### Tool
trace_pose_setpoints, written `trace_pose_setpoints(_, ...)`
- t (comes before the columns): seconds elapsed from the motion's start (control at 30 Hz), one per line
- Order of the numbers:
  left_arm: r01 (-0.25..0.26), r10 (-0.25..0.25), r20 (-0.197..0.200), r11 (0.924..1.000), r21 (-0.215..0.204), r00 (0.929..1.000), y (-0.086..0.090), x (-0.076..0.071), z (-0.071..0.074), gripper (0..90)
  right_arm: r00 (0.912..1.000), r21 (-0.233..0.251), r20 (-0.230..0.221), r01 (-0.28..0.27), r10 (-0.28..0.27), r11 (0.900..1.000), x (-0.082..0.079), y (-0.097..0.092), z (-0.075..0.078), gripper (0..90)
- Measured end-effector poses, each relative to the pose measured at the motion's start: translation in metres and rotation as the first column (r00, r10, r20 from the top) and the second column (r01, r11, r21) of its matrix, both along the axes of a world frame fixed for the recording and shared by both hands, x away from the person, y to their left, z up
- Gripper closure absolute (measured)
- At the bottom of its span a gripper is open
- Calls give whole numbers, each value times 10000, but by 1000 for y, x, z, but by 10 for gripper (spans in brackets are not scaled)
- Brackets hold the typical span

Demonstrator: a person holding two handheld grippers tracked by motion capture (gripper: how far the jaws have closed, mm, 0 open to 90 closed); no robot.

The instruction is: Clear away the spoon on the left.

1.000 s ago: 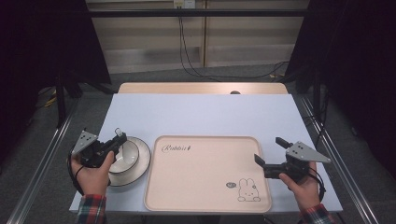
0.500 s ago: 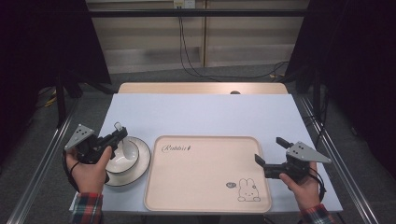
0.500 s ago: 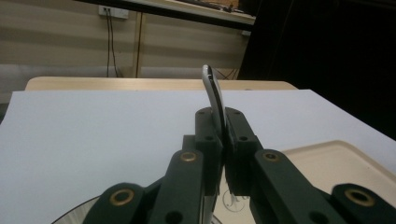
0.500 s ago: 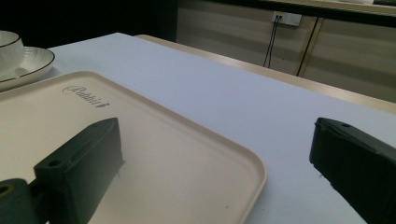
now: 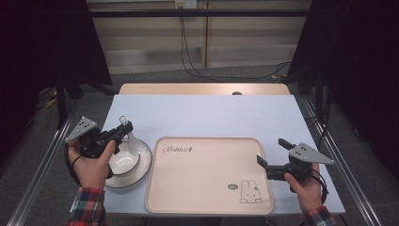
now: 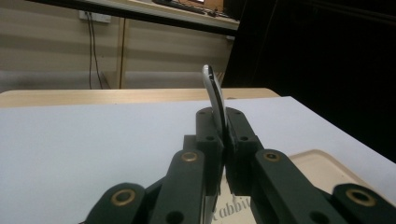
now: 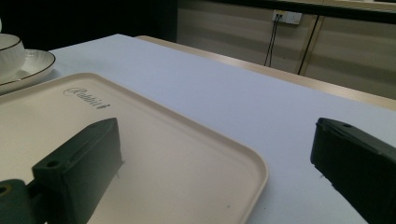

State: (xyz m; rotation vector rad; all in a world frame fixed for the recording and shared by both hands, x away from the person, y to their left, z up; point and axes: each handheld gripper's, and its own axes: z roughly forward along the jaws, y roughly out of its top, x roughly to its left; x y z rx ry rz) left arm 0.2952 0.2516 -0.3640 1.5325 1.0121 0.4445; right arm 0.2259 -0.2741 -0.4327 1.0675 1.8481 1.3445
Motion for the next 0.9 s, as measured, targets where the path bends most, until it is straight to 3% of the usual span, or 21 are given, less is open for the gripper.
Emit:
trace_pose_setpoints(0.47,508,-507,40,9985,-199,9987,-13,6,9,858,10000,133,-7,51,-51,9999,0,-1,1,9)
trace_pose_setpoints(0.9,814,-817,-76,9962,-309,9966,-25,7,7,858,10000,134,-5,45,-45,9999,0,-1,0,9)
